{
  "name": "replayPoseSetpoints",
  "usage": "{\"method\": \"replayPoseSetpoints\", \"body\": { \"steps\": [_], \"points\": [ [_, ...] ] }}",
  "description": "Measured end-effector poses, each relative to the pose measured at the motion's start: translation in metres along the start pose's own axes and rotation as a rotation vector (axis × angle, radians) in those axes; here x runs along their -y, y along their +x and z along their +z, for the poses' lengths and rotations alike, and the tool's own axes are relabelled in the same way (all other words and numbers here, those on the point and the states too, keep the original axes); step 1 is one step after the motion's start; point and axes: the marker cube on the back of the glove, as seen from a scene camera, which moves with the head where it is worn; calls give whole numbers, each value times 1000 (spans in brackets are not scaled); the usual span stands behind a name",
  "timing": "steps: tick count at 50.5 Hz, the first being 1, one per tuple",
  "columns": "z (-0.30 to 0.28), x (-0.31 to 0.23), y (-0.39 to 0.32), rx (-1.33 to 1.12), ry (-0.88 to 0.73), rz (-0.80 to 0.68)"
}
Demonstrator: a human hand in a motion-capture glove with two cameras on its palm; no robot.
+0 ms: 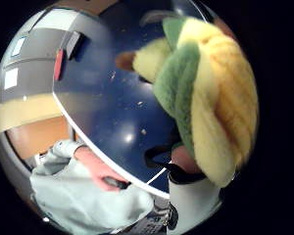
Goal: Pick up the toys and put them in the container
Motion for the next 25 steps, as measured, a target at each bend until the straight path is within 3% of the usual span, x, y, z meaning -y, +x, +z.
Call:
{"method": "replayPoseSetpoints", "body": {
  "steps": [5, 10, 16, 23, 25],
  "points": [
    [7, -28, -56, -28, -116, -140],
    [-14, -34, -63, -151, -195, -272],
    [-57, -43, -97, -13, -266, -265],
    [-126, -33, -103, -163, -164, -392],
    [-152, -21, -101, -209, -90, -354]
  ]
}}
